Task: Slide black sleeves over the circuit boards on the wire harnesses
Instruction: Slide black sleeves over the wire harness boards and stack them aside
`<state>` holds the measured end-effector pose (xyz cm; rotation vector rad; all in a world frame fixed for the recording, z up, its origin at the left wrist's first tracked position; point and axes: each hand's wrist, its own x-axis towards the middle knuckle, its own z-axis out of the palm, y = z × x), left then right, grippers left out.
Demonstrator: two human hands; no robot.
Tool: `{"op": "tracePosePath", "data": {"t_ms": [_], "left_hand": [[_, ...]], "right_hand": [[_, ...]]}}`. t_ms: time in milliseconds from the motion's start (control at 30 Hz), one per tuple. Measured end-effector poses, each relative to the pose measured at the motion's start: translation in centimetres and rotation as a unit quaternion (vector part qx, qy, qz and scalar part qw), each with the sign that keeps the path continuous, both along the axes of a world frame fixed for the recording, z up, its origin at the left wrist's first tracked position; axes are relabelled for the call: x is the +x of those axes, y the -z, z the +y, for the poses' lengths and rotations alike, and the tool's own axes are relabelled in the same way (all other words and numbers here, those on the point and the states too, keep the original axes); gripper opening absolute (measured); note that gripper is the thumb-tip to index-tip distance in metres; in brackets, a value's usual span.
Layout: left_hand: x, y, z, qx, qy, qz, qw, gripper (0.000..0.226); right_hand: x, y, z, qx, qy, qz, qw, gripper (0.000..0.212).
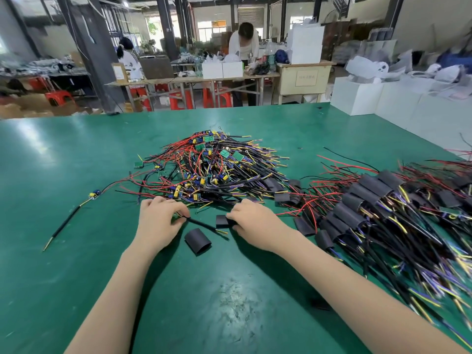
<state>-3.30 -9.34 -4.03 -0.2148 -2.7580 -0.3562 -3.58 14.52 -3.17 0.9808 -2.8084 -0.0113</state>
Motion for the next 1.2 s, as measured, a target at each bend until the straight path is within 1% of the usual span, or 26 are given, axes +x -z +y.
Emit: {"op": "tracePosePath", "data": {"t_ms": [200,300,400,467,500,567,633,700,733,800,933,1000,1067,1200], "left_hand": [[-0.1,0.5,-0.1,-0.048,0.051,0.002,0.998,0.011],[-0.2,0.6,-0.1,-0.007,0.064,0.022,0.998,0.014],[-0.2,0.1,0.2,0.05,0.067,0.054,0.995,0.014],[-0.1,-0.4,0.5,0.092,0.066,0.108,0.988,0.013],[0.0,-0.8,0.6,0.129,0.066,0.131,0.981,0.012],[0.5,-1.6,1.3,0.238,0.069,0.159,0.956,0.014],[1.3,-2.6,2.0,0.333,0.081,0.179,0.922,0.016],[1.9,-3.4,2.6,0.371,0.112,0.194,0.901,0.017],[2.0,-3.6,2.8,0.378,0.128,0.189,0.897,0.018],[2.1,-3.8,3.1,0.385,0.154,0.153,0.897,0.018],[1.5,-3.3,2.7,0.328,0.181,0.07,0.925,0.025],[1.3,-3.0,2.1,0.314,0.185,0.047,0.93,0.026],[1.1,-2.9,1.5,0.313,0.177,0.036,0.933,0.023],[0.9,-2.8,1.4,0.301,0.169,0.025,0.938,0.019]], "right_hand": [[0.6,-1.3,1.7,-0.092,0.015,-0.057,0.994,0.02],[1.1,-1.7,2.8,-0.103,0.02,-0.073,0.992,0.02],[1.4,-2.1,3.5,-0.111,0.038,-0.099,0.988,0.021],[1.5,-2.1,3.7,-0.127,0.061,-0.115,0.983,0.023],[1.6,-2.1,3.8,-0.134,0.071,-0.12,0.981,0.025],[1.8,-2.0,4.0,-0.131,0.085,-0.13,0.979,0.033],[1.9,-1.7,4.1,-0.124,0.083,-0.129,0.98,0.038],[2.2,-1.3,4.2,-0.129,0.074,-0.119,0.982,0.042],[2.2,-1.1,4.1,-0.134,0.065,-0.113,0.982,0.041],[2.3,-0.9,4.0,-0.141,0.045,-0.103,0.984,0.038],[2.3,-0.8,4.5,-0.163,0.043,-0.079,0.983,0.039],[2.3,-0.7,5.2,-0.176,0.051,-0.055,0.982,0.037],[2.3,-0.9,6.2,-0.21,0.067,-0.032,0.975,0.033],[2.3,-1.7,7.9,-0.325,0.076,0.029,0.942,0.023]]}}
